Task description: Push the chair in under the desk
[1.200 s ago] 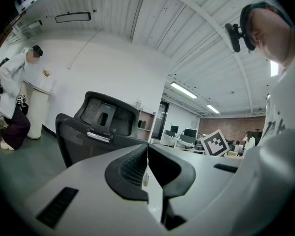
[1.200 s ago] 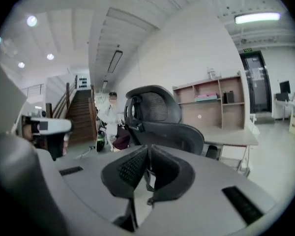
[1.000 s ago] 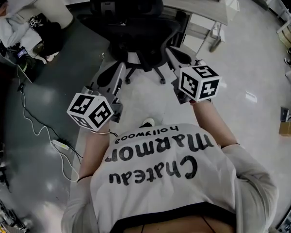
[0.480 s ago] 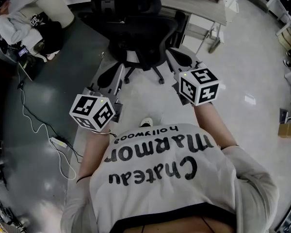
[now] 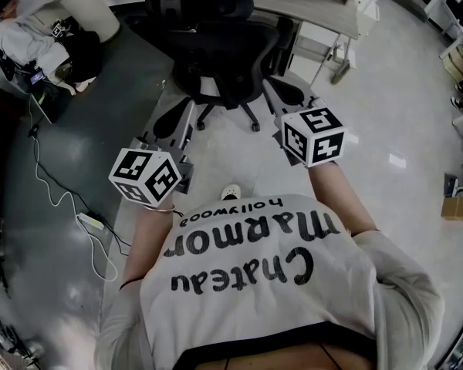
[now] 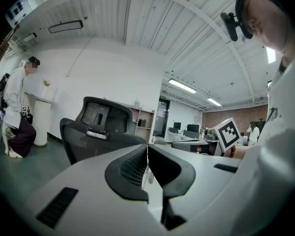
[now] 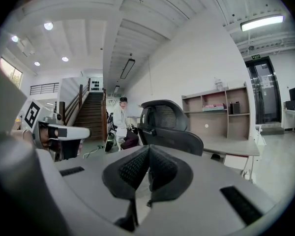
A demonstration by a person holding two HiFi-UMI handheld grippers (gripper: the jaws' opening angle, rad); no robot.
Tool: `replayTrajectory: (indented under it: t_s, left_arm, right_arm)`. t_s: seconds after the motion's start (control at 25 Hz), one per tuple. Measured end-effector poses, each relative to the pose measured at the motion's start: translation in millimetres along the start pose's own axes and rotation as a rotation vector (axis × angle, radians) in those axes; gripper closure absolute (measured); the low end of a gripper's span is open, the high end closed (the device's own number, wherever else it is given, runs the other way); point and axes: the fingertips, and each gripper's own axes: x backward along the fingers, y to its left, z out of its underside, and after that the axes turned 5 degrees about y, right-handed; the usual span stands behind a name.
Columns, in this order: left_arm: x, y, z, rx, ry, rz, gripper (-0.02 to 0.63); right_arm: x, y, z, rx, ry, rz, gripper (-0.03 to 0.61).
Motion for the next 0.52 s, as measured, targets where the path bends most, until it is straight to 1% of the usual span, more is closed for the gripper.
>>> replayTrajectory:
  t_s: [0.28,0.52]
  left_arm:
    - [7.2,-9.1,-2.7,-0.011,-0.005,-0.011,0.595]
    - [14.3,-19.1,3.0,-0.017,-0.009,-0.022,0.595]
  right_arm:
    - [10.4,3.5,6.5,0.021,0.015,0.0,0.571]
    - [22.2,3.4,13.4,0.025,0.012,0.005,0.571]
